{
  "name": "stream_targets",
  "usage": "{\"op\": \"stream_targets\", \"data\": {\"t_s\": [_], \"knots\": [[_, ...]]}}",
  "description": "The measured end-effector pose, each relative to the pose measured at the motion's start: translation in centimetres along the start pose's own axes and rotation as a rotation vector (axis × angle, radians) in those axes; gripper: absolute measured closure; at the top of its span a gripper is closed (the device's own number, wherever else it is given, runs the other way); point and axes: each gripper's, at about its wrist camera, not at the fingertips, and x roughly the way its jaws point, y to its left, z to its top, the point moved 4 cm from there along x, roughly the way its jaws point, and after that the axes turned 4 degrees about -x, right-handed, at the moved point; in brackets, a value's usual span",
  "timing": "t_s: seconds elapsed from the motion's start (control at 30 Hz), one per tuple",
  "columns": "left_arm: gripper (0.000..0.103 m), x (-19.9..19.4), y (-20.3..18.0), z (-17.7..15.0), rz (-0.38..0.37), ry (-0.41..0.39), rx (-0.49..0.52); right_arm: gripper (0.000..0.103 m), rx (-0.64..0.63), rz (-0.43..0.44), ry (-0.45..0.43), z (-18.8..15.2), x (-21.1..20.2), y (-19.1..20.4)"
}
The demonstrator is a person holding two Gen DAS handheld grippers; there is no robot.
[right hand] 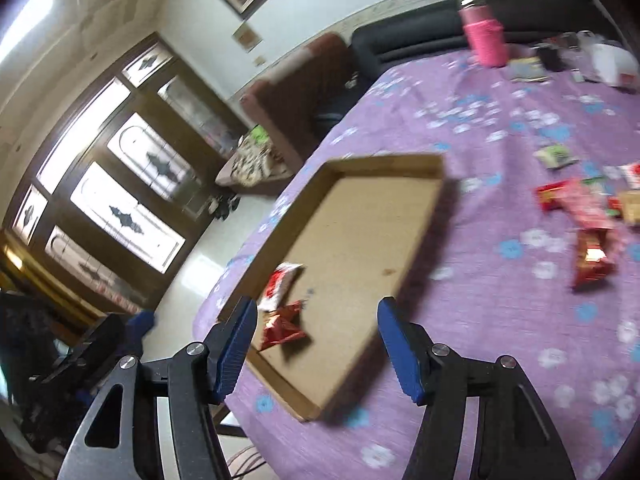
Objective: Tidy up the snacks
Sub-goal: 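Carry both packets over the cardboard tray and open both tools to drop them, then move both tools back toward the snack pile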
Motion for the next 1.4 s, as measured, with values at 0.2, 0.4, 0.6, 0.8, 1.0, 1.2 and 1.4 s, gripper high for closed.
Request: {"op": "stream_targets", "data": {"t_s": [0.2, 0.4, 0.6, 0.8, 1.0, 1.2, 1.4], "knots": [[0.019, -3.6, -5.7, 1.9, -0.109, -0.089, 0.058, 0.036, 0.051, -0.081, -0.152, 0.0, -9.7, -2.1], [0.019, -6.1, -10.5, 5.7, -0.310, -0.077, 0.030, 0.036, 0.066, -0.072, -0.236, 2.0, -18.4, -1.9], [0.019, -11.8, -14.1, 13.6, -0.332, -0.148, 0.073, 0.036, 0.002, -0.119, -0.398, 8.6, -30.5, 3.4], [0.019, -19.8, -17.2, 23.9, -0.115, -0.343, 0.191, 0.036, -0.122, -0.339, -0.589, 17.2, -44.6, 12.1], [0.010, -22.8, -17.0, 27.9, -0.009, -0.370, 0.243, 0.029, -0.146, -0.517, -0.651, 20.2, -49.2, 14.5], [0.008, -12.7, -15.1, 20.5, -0.079, -0.168, 0.247, 0.025, -0.137, -0.510, -0.374, 14.8, -35.6, 4.6], [0.008, 2.6, -13.9, 8.7, -0.187, 0.147, 0.219, 0.028, 0.028, -0.408, -0.043, 4.5, -16.2, -10.3]]}}
